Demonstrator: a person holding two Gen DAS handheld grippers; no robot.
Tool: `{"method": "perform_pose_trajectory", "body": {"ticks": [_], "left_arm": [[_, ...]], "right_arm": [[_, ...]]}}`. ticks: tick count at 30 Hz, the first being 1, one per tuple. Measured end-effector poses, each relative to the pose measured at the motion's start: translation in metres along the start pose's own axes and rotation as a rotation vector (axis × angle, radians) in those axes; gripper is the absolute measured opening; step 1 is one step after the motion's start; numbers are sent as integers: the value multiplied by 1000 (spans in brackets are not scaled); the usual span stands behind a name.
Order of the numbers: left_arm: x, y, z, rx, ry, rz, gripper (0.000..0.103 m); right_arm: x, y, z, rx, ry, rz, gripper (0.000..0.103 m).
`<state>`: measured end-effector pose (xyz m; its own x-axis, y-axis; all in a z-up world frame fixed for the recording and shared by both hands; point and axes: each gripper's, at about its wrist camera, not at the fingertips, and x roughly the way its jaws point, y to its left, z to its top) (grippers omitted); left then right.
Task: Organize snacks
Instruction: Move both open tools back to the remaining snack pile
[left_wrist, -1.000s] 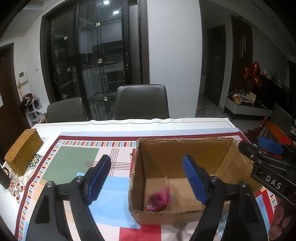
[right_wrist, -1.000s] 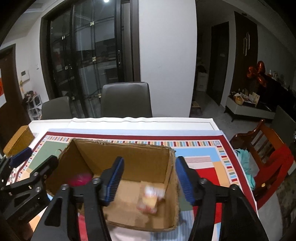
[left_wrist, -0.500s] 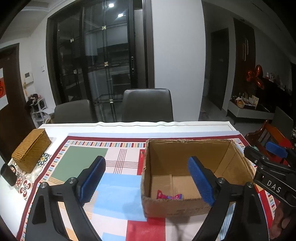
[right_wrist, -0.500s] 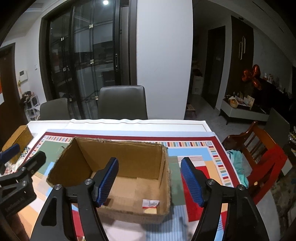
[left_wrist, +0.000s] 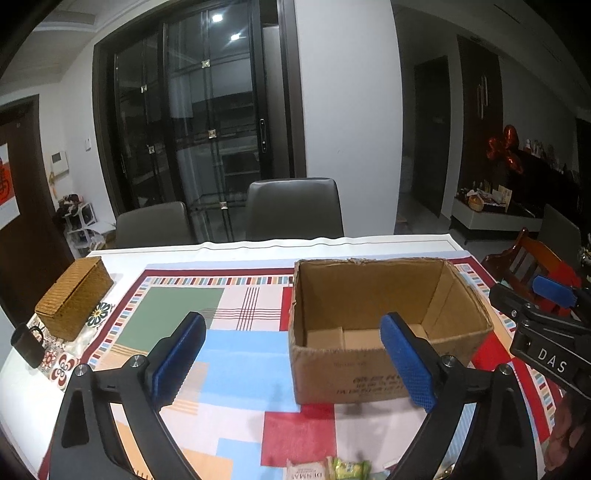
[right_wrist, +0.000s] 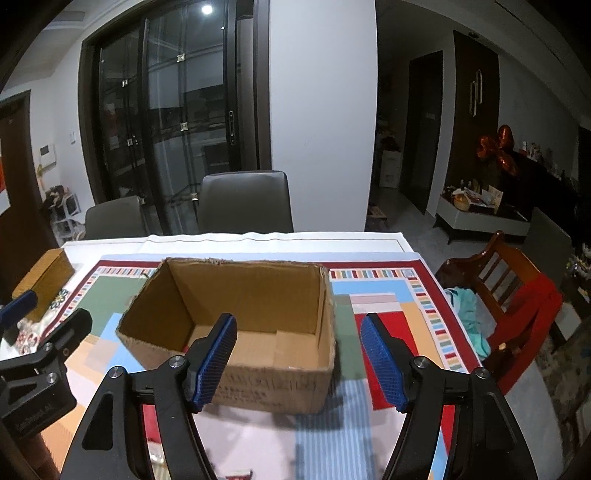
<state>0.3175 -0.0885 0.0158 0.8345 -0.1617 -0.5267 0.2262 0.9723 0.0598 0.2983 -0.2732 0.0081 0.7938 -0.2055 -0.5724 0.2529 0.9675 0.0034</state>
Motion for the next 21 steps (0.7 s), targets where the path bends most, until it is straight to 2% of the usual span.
{"method": "perform_pose_trajectory", "body": {"ticks": [13,21], "left_arm": [[-23,1,-23,24,9,20,97],[-37,-1,-47,33,19,1,97]], "right_arm": [[-29,-3,-21,3,-1,-6,71],[-43,-2,-45,6,19,3,71]]}}
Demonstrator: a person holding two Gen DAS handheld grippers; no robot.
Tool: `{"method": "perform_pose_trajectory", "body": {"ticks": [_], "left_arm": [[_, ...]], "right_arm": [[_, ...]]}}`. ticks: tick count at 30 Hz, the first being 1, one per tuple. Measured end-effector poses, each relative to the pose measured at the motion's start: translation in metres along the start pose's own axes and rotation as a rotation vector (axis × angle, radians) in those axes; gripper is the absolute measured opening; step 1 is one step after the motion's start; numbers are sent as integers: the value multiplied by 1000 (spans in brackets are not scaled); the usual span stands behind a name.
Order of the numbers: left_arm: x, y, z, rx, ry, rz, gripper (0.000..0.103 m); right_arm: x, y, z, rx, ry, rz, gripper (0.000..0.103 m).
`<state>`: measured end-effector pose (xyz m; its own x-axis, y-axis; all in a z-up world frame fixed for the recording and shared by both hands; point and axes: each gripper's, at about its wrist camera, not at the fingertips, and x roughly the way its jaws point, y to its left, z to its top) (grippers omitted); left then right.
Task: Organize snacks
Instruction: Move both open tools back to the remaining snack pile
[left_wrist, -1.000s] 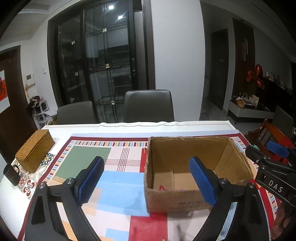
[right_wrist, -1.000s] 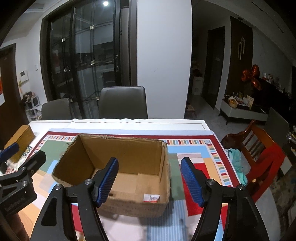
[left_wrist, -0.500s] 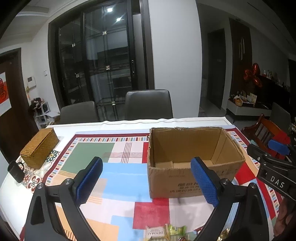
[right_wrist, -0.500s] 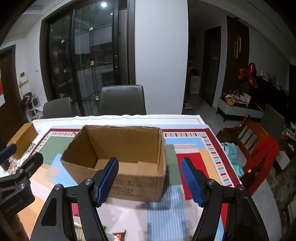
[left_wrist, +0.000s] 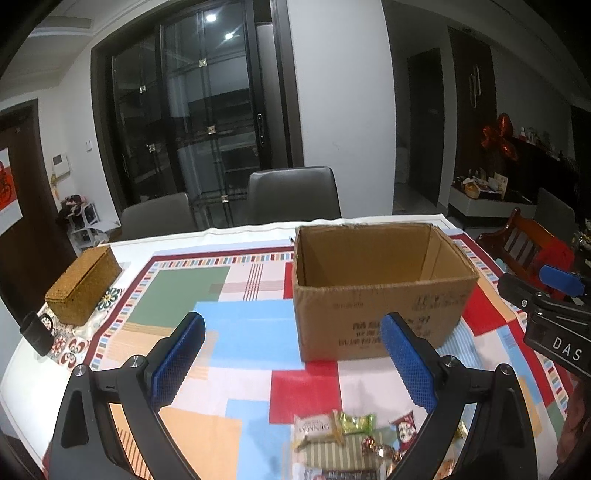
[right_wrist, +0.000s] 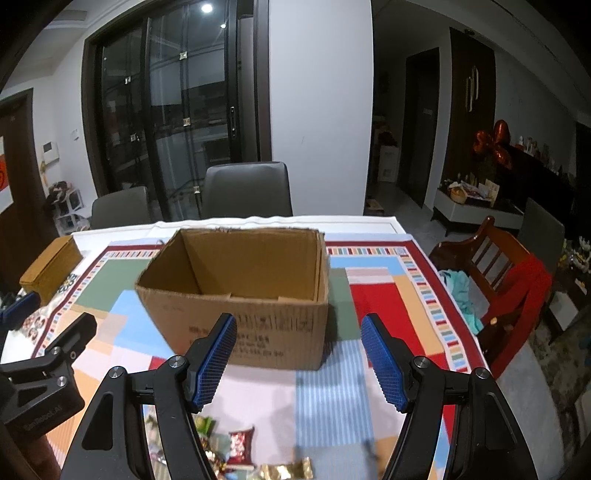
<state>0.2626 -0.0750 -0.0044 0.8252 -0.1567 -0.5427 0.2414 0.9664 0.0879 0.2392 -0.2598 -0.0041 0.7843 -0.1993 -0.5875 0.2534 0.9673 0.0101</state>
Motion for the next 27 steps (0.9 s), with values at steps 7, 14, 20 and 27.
{"method": "perform_pose_trajectory", "body": {"ticks": [7,14,20,27], "left_arm": [[-16,3,-23,12,4,-15,97],[-27,7,-40,53,-5,-30,97],[-32,13,-58,86,-9,-51,97],[-31,18,-79,110,17,-80,97]], "right_arm": [[-8,5,-28,22,58,16,71],[-16,12,-55,42,104,21,71],[-23,21,-75,45,130,7,71],[-27,31,-101,58,168,-5,71]]}}
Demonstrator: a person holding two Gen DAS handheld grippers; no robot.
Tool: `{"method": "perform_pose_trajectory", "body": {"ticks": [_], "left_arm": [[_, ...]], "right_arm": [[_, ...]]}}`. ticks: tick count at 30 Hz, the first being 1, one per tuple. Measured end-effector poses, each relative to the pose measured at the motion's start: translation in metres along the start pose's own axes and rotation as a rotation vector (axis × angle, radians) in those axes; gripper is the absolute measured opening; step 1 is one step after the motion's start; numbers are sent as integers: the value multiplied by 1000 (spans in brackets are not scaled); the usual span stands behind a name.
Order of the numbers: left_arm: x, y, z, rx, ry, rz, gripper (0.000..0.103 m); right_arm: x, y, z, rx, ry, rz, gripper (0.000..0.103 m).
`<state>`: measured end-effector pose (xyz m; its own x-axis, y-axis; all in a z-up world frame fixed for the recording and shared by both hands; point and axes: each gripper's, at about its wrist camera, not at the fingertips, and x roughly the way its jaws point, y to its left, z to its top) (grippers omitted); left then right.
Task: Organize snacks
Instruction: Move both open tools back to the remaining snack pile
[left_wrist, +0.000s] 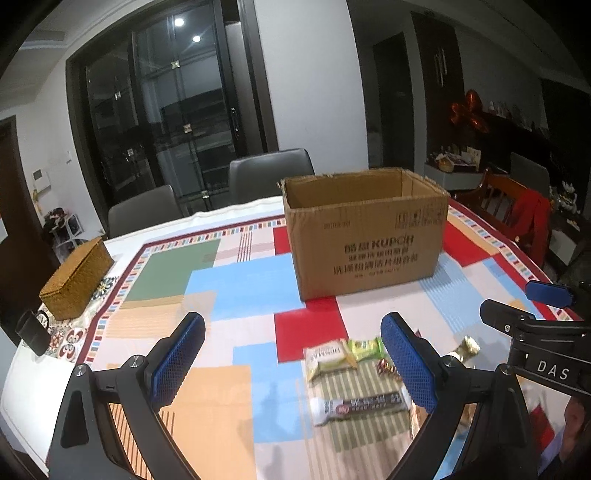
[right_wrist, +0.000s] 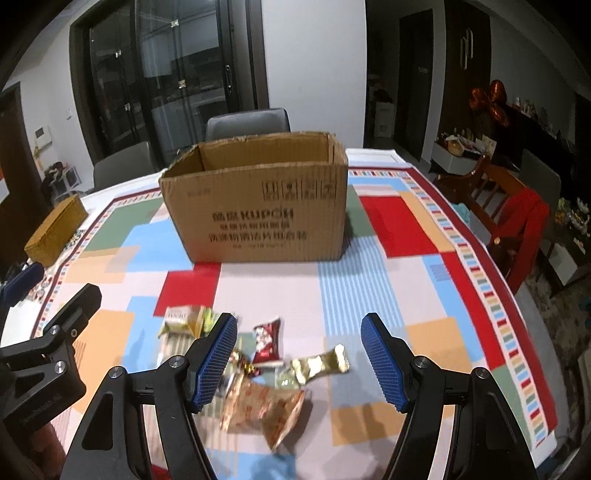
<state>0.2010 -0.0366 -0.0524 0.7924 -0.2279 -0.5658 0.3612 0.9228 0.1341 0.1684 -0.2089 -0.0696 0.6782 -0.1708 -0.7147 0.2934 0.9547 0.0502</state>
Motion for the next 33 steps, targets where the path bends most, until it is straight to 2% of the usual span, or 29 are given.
{"method": "perform_pose_trajectory", "body": {"ticks": [14,28,33], "left_arm": [[23,-4,-40,43,56,-64,97],[57,-18,-70,210,135,-192,97],[74,-27,-74,256,166,-235,92]], "right_arm": [[21,6,-41,23,100,-14,71],[55,15,-66,37,207,8,70],[66,12,-69,52,237,21,62]]}}
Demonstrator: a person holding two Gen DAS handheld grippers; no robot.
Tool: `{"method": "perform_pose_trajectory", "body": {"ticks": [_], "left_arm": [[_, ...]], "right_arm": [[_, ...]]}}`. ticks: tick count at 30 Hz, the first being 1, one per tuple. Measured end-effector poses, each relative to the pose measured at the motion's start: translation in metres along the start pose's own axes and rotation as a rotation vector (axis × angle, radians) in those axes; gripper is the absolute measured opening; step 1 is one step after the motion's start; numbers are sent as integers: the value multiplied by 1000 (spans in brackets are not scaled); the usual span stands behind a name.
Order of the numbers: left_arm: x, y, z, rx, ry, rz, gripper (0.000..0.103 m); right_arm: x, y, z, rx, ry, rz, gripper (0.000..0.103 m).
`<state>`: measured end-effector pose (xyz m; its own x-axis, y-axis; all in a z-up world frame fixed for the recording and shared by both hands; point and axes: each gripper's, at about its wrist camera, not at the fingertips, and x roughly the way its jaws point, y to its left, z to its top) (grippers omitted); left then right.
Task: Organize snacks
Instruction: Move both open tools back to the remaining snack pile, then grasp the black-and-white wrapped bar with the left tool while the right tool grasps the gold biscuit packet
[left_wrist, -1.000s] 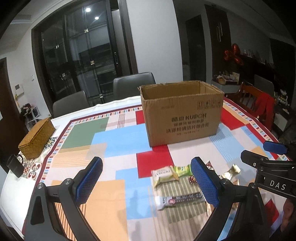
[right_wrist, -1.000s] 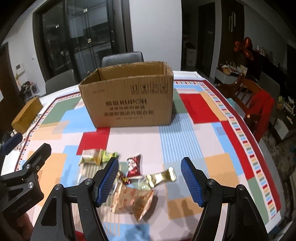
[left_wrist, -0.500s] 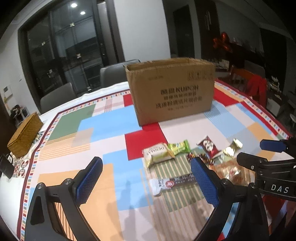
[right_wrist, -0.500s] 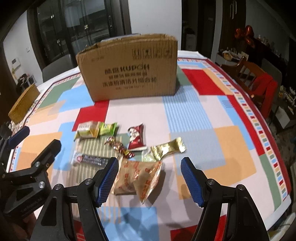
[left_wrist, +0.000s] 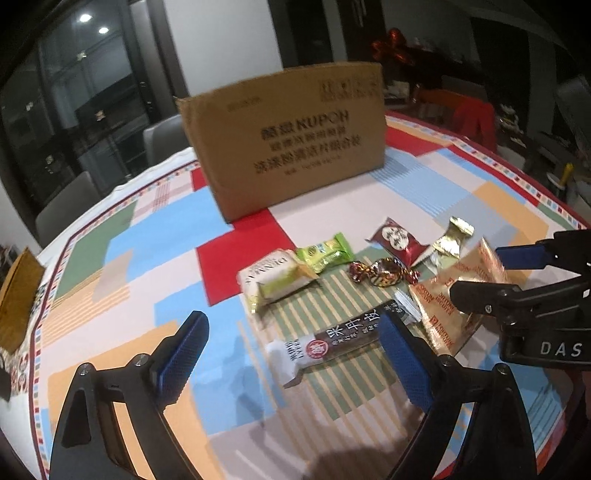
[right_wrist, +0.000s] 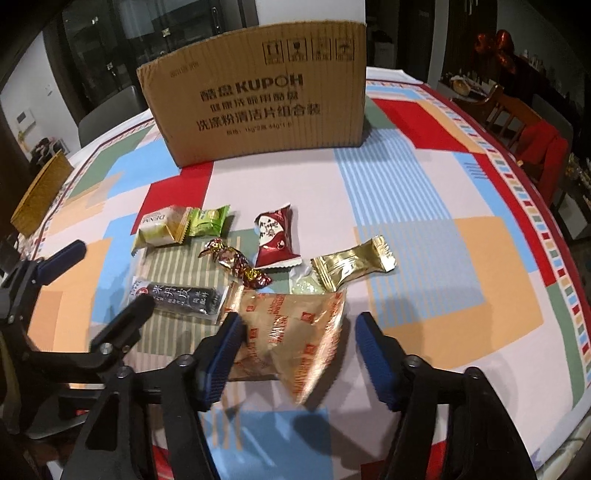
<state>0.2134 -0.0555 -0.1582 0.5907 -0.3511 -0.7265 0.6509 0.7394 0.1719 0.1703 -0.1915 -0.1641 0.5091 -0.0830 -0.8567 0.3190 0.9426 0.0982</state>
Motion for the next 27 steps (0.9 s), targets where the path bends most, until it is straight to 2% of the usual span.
{"method": "perform_pose_trajectory", "body": {"ticks": [5,10,14,22,26,27], "left_arm": [[13,-9,2,41,25,-34,87],[20,-17,1,68,44,-64,84],[21,-21,0,76,56,-82,78],[23,-29,-6,62,96,-112,60],[21,-31,-6,54,101,-124,38],[21,-31,-6,52,102,-123,35]], "right_arm": [[5,0,2,-2,10,22,49],[6,-1,3,-3,6,47,46],[5,-3,4,-5,-1,66,40],[2,-5,4,-11,-17,87,37],[0,-6,4,-10,-21,95,36],[0,-6,5,-11,-23,96,36]]}}
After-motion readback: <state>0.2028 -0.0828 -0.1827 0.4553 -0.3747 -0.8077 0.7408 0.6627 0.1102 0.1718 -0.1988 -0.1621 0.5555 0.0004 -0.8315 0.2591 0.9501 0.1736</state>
